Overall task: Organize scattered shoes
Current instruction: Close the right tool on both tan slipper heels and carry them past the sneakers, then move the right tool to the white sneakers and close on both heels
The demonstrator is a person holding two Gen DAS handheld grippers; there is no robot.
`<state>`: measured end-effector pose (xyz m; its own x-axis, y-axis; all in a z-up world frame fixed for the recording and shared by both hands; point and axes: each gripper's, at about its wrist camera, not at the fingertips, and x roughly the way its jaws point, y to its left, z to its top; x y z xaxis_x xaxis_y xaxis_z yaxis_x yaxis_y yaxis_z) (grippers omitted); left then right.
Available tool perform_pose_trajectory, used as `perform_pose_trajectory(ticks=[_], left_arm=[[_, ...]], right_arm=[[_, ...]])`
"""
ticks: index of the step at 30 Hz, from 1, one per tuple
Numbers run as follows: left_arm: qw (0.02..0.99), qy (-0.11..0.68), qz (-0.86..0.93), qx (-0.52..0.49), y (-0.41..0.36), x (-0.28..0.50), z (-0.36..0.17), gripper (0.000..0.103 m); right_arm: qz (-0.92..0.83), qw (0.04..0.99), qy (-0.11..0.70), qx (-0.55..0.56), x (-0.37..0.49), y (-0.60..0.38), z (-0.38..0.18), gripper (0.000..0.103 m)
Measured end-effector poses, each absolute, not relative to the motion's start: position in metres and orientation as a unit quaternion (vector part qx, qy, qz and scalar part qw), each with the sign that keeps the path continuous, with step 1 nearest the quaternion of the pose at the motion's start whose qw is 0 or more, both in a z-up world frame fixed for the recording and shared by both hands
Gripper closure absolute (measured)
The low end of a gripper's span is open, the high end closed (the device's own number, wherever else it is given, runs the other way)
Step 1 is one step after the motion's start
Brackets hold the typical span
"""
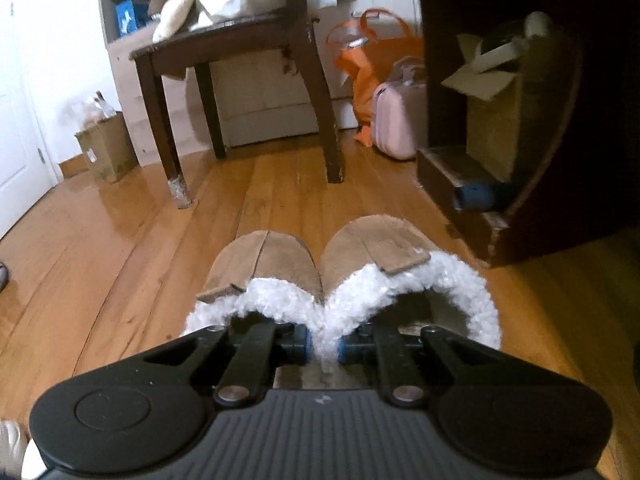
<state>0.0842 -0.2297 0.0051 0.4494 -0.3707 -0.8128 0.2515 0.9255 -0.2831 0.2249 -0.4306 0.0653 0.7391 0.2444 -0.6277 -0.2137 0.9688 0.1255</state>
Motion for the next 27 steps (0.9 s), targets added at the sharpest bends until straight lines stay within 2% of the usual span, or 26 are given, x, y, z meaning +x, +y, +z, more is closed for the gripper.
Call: perform_pose_trajectory(ticks=[5,6,8,9,13,20,24,27], left_arm=[[0.848,0.502,-0.157,-0.059,-0.220,0.089,-0.001,0.000],[0.847,0.505,-0.157,-0.058,-0.221,0.091,-0.002,0.000],[0.845,0.509,-0.155,-0.057,-0.220,0.092,-0.003,0.000],[0.843,0.512,-0.155,-0.052,-0.221,0.093,-0.005,0.000],[0.843,0.517,-0.144,-0.043,-0.225,0.097,-0.009,0.000],[0.837,0.521,-0.157,-0.058,-0.218,0.085,-0.008,0.000],[0.846,0.487,-0.202,-0.081,-0.215,0.065,0.000,0.000],[0.848,0.487,-0.197,-0.065,-0.216,0.048,-0.004,0.000]], right_arm=[[0.109,0.916,0.385,0.016,0.282,-0.386,0.039,0.091],[0.104,0.912,0.396,0.017,0.290,-0.379,0.033,0.087],[0.094,0.906,0.413,0.003,0.305,-0.367,0.025,0.057],[0.088,0.905,0.416,-0.017,0.309,-0.361,0.022,0.036],[0.106,0.909,0.403,-0.032,0.287,-0.361,0.034,0.033],[0.166,0.853,0.493,0.039,0.187,-0.393,0.048,0.032],[0.216,0.821,0.525,0.060,0.118,-0.395,0.044,0.039],[0.237,0.798,0.550,0.068,0.085,-0.387,0.036,0.039]])
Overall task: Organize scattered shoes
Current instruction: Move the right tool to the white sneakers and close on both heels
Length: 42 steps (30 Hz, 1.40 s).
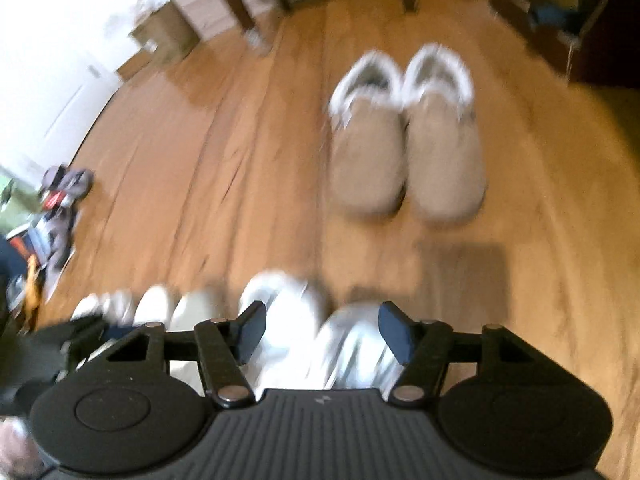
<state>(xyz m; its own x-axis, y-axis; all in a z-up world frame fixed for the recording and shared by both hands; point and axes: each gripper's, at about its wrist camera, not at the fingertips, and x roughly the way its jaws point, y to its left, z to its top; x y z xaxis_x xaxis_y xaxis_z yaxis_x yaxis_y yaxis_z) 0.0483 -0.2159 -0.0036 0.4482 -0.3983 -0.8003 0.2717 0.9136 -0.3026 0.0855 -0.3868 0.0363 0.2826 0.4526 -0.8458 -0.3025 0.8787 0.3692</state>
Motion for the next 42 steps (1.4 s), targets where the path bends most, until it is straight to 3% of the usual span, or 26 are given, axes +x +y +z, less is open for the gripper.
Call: perform_pose_trajectory(ticks=[9,22,32,35,37,39,40,42], left_arm=[[0.859,0.474,-0.191,-0.005,-0.221,0.010,-0.005,0.000],[0.849,0.490,-0.195,-0.018,-0.198,0.005,-0.015,0.000],[0.852,0.490,-0.176,-0.051,-0.159,0.000,-0.018,0.000],[0.855,0.490,-0.165,-0.043,-0.160,0.002,-0.020,0.000],[0.857,0.488,-0.153,-0.058,-0.157,0.005,-0.020,0.000],[0.857,0.491,-0.126,-0.090,-0.147,0.009,-0.019,0.000],[0.857,0.490,-0.120,-0.104,-0.142,0.009,-0.019,0.000],[0.858,0.485,-0.119,-0.120,-0.135,0.007,-0.018,0.000]], right_arm=[[0.187,0.784,0.588,0.069,0.082,-0.350,0.006,0.039],[0.135,0.779,0.610,0.056,0.100,-0.346,-0.023,0.023],[0.106,0.791,0.601,0.041,0.117,-0.325,-0.053,0.020],[0.109,0.799,0.591,0.018,0.119,-0.315,-0.057,0.028],[0.099,0.804,0.583,-0.057,0.119,-0.300,-0.069,0.042],[0.096,0.820,0.555,-0.105,0.112,-0.291,-0.075,0.045],[0.104,0.828,0.540,-0.113,0.107,-0.290,-0.073,0.058],[0.110,0.837,0.525,-0.109,0.099,-0.290,-0.070,0.069]])
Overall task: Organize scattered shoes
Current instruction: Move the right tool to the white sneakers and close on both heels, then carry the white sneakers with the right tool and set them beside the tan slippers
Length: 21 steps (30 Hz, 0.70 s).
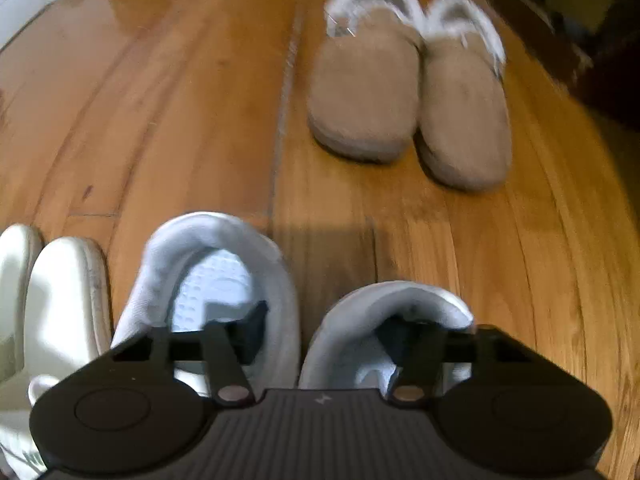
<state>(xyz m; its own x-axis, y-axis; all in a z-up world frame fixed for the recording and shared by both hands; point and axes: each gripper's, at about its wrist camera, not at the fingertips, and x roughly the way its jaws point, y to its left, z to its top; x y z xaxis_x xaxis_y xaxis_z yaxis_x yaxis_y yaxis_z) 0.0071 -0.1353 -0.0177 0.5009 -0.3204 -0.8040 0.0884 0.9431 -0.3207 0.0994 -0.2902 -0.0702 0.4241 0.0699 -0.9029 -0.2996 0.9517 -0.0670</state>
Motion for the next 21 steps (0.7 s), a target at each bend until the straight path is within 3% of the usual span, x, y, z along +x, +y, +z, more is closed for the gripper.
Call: perform_pose_trajectory(ticks=[4,15,21], left_arm=[[0.858,0.478,-0.108,-0.156,-0.113,0.001,-0.016,0.000],[0.851,0.484,-0.096,-0.178,-0.097,0.002,-0.013,0.000],[0.851,0.489,-0.075,-0.177,-0.090,0.002,-0.003,0.000]], right_arm=[[0.111,0.858,0.501,-0.037,0.088,-0.304,-0.060,0.076],[0.160,0.925,0.344,0.025,0.065,-0.290,0.010,0.078],[0.221,0.911,0.343,0.058,0.113,-0.257,0.034,0.078]])
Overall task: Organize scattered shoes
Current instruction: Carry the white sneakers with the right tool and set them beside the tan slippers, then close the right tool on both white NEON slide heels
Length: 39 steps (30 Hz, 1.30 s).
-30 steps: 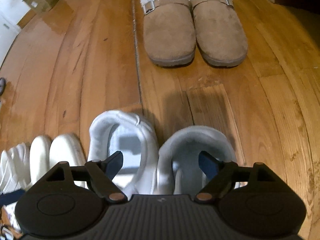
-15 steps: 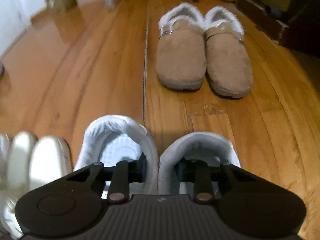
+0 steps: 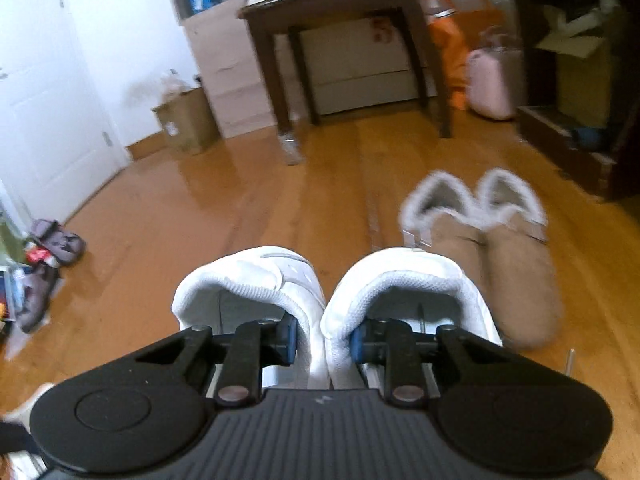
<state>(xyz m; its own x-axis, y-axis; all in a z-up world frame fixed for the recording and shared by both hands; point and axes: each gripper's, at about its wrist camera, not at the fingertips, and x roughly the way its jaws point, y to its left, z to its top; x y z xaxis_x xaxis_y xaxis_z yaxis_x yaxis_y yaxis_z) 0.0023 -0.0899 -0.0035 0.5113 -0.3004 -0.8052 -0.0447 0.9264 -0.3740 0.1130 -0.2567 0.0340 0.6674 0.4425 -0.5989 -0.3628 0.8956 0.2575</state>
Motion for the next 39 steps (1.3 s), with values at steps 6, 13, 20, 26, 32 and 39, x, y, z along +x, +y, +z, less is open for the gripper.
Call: perform_pose_trajectory(ticks=[6,13,20,26,32,39], left_arm=[[0.850,0.498,-0.044,-0.169,-0.080,-0.001,0.011,0.000],[0.853,0.494,-0.014,-0.170,-0.071,0.010,0.029,0.000],[0.840,0.508,0.002,-0.189,-0.068,0.024,0.018,0.000],[0.839,0.515,0.012,-0.176,-0.066,0.026,0.012,0.000],[0.827,0.538,0.039,-0.160,-0.054,0.005,0.009,0.000],[0.827,0.543,0.032,-0.142,-0.054,-0.026,0.008,0.000]], right_arm=[[0.235,0.892,0.374,0.096,0.193,-0.204,0.035,0.078],[0.184,0.880,0.427,0.101,0.298,-0.158,0.020,0.077],[0.179,0.879,0.439,0.061,0.311,-0.156,-0.001,0.017],[0.249,0.836,0.480,0.094,0.242,-0.208,-0.010,0.021],[0.327,0.750,0.574,0.046,0.140,-0.212,-0.034,0.023],[0.336,0.754,0.564,0.009,0.043,-0.196,-0.029,0.025]])
